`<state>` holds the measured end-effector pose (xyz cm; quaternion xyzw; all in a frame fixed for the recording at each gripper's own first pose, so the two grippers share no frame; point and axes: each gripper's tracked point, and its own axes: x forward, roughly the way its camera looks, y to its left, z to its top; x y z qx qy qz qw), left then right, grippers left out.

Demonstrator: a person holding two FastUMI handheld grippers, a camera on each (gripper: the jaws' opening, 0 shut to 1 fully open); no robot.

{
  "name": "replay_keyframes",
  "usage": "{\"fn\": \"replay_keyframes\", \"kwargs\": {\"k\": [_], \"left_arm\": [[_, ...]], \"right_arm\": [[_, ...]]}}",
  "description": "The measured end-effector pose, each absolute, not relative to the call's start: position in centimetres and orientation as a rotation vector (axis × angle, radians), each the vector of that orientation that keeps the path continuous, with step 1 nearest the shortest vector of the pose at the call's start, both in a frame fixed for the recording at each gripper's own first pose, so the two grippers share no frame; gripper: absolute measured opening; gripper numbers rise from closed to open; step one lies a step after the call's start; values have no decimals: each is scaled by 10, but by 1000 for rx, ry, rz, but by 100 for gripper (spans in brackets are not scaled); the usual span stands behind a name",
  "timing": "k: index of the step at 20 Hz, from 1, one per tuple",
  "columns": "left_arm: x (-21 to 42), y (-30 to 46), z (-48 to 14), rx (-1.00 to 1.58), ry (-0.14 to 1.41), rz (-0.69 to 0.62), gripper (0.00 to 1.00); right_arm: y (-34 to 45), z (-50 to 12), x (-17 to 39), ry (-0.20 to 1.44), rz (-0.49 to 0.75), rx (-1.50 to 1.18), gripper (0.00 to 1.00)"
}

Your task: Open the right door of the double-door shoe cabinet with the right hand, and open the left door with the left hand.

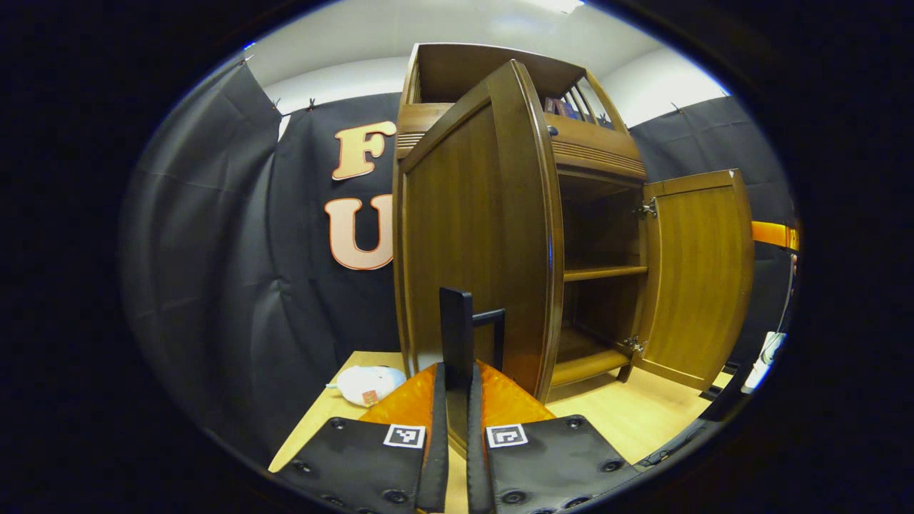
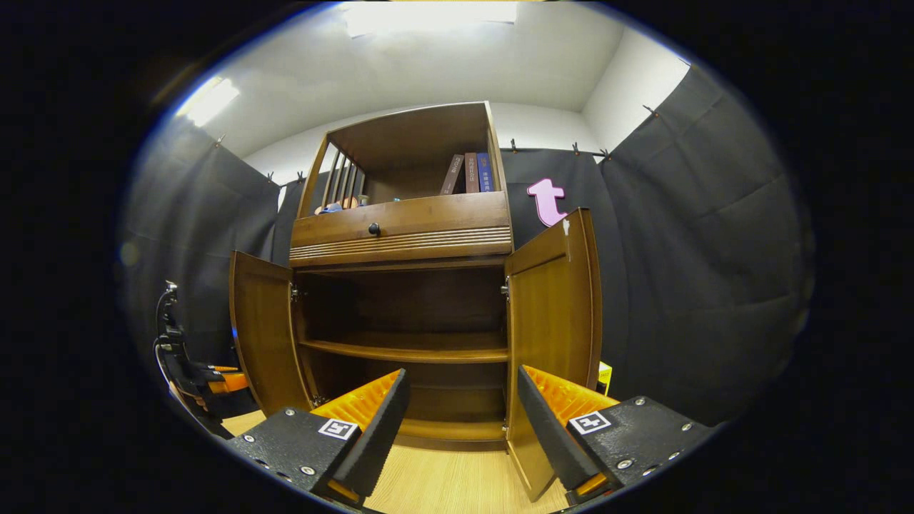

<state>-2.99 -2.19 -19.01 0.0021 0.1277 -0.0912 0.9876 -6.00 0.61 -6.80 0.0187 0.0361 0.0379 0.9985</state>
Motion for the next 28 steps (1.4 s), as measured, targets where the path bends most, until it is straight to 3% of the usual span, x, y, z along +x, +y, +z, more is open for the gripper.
{"fn": "replay_keyframes", "kwargs": {"k": [1,9,10,11,17,19,28], "left_arm": [[-31,-16,-190,1,258,-179,18],[-38,6,-192,4,260,-193,17],[-38,11,-191,-8,260,-186,17],[-38,19,-192,-15,261,-178,17],[-31,73,-196,-16,253,-80,12],[-27,78,-196,-57,243,-115,8],[-38,104,-192,-14,245,-124,8]], "right_arm": [[8,-69,-58,76,80,38,99],[24,-76,-57,95,109,57,99],[25,-75,-57,94,112,58,99],[26,-74,-56,91,114,56,92],[39,-79,-50,99,135,58,92],[43,-81,-49,103,143,56,92],[45,-84,-45,114,143,54,92]]}}
